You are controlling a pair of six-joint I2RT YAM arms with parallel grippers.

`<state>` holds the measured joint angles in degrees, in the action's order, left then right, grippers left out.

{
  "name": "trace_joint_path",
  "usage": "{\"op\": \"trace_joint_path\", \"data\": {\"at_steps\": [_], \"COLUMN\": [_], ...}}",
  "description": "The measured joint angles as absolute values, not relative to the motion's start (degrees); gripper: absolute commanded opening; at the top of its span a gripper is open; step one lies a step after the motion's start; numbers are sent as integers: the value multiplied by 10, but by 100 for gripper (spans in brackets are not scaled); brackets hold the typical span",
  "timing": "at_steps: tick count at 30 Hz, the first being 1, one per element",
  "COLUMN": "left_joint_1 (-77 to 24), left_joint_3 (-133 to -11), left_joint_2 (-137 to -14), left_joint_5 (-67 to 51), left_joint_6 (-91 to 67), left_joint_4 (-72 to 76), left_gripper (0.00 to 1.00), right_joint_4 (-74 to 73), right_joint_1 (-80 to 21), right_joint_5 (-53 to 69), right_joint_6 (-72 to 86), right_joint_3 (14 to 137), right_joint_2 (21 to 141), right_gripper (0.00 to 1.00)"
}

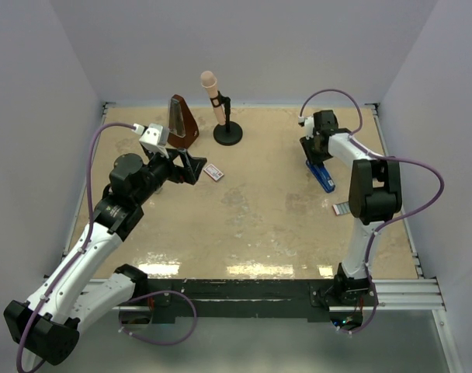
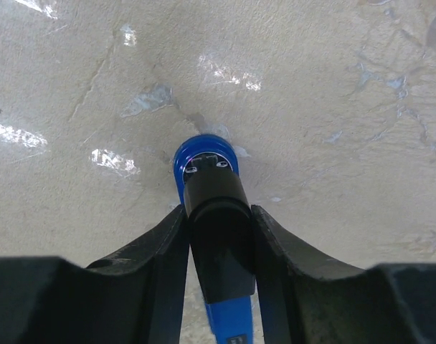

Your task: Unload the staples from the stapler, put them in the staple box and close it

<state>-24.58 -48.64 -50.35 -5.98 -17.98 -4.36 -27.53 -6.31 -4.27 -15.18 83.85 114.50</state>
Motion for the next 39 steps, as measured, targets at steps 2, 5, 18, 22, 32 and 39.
{"op": "trace_joint_path", "data": {"at_steps": [2, 5, 18, 22, 32, 39], "left_joint_1": [-246, -247, -248, -239, -139, -139], "left_joint_3": [-486, -486, -509, -534, -469, -441], "left_joint_2": [-503, -504, -570, -614, -625, -665], "left_joint_5": [-60, -60, -6, -6, -170, -273], "left_joint_6": [-180, -180, -218, -246, -309, -324], "left_joint_4": [-44, -44, -91, -125, -107, -54], "left_gripper": [95, 94, 88, 84, 74, 66], "right_joint_4": [-275, -275, -272, -246, -136, -31], "right_joint_1": [-63, -62, -142, -215, -363, -434], "right_joint_5": [-40, -30, 36, 44, 85, 101], "right_joint_6": [-154, -156, -157, -152, -83, -27], "right_joint_3": [839, 839, 834, 807, 677, 587], "right_joint_2": [1145, 1144, 1082, 1045, 938, 884], "right_gripper": [26, 16, 0, 0, 0, 0]}}
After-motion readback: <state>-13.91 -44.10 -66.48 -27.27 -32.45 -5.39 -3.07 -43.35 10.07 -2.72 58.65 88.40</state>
